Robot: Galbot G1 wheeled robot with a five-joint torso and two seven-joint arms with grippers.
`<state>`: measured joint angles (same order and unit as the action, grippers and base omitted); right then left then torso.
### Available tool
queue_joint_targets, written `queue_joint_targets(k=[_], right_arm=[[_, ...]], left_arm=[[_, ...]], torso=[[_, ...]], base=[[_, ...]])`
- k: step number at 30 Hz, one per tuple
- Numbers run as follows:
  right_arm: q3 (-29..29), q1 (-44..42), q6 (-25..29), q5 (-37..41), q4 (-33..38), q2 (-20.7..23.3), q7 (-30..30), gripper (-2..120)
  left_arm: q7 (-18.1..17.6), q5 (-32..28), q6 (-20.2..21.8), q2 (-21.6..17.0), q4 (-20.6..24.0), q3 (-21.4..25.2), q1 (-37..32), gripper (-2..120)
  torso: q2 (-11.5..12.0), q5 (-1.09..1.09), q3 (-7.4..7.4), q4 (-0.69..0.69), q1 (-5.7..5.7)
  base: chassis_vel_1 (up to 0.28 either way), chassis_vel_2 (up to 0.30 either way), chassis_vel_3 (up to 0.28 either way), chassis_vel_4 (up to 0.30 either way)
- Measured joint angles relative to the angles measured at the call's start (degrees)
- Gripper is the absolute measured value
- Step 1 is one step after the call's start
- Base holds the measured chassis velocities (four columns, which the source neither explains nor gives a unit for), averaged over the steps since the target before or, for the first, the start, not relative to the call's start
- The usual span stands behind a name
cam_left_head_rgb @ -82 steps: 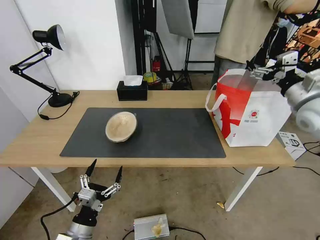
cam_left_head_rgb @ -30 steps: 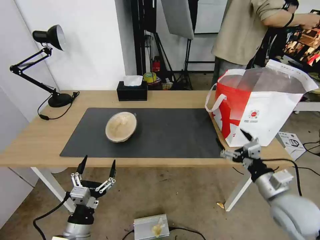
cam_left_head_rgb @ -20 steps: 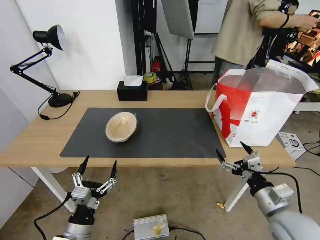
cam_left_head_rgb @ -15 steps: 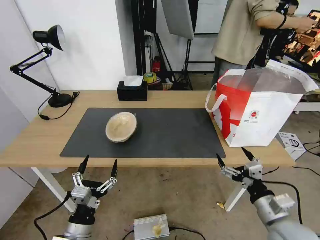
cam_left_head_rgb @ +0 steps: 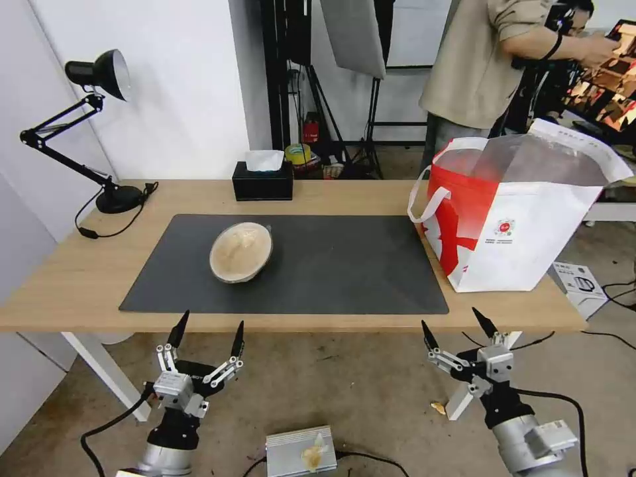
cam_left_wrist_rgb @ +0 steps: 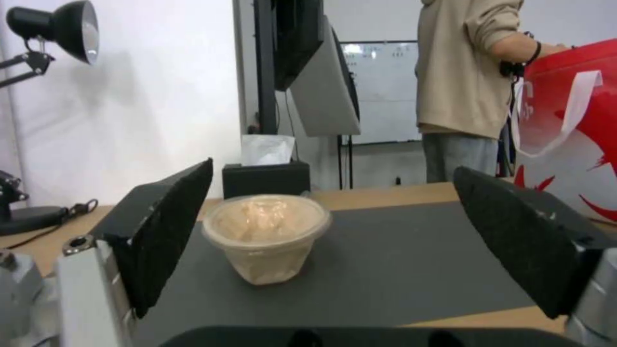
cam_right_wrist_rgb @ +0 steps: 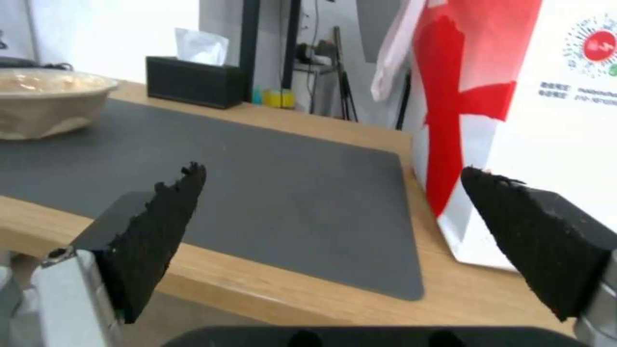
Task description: Pick up the trash from the table and place it into the takeout bag.
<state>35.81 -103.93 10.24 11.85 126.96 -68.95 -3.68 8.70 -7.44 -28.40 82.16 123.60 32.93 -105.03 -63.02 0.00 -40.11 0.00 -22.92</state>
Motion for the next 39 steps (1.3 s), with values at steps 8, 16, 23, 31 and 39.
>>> queue_joint_targets(k=[8,16,23,31,39], right_arm=[[-0.7,0.3,1.1,0.2,0.0,0.1,-1.5,100],[-1.0,0.7,1.6,-0.8,-0.6,0.1,-2.0,100],[-1.0,0.7,1.7,-0.9,-0.7,0.1,-2.0,100],[-1.0,0.7,1.7,-0.9,-0.7,0.1,-2.0,100],[-1.0,0.8,1.6,-0.9,-0.7,0.1,-2.0,100]], left_arm=[[0.0,-0.1,0.3,-0.4,-1.0,-0.3,0.4,100],[0.0,-0.5,1.0,-1.1,-1.6,-0.5,0.7,100],[0.1,-0.5,1.7,-2.5,-2.9,-0.9,1.9,100],[-0.2,-0.4,2.4,-5.6,-4.4,-1.1,4.3,100],[-1.5,-2.2,4.6,-11.0,-7.7,-2.0,10.9,100]], torso=[[0.0,0.00,0.00,0.00,0.00],[0.0,0.00,0.00,0.00,0.00],[0.0,0.00,0.00,0.00,-0.01],[0.0,0.00,0.00,0.00,0.00],[0.0,0.00,0.00,0.00,-0.01]], base=[[0.000,0.000,0.000,0.000],[0.000,0.000,0.000,0.000],[0.000,0.000,0.000,0.000],[0.000,0.000,0.000,0.000],[0.000,0.000,0.000,0.000]])
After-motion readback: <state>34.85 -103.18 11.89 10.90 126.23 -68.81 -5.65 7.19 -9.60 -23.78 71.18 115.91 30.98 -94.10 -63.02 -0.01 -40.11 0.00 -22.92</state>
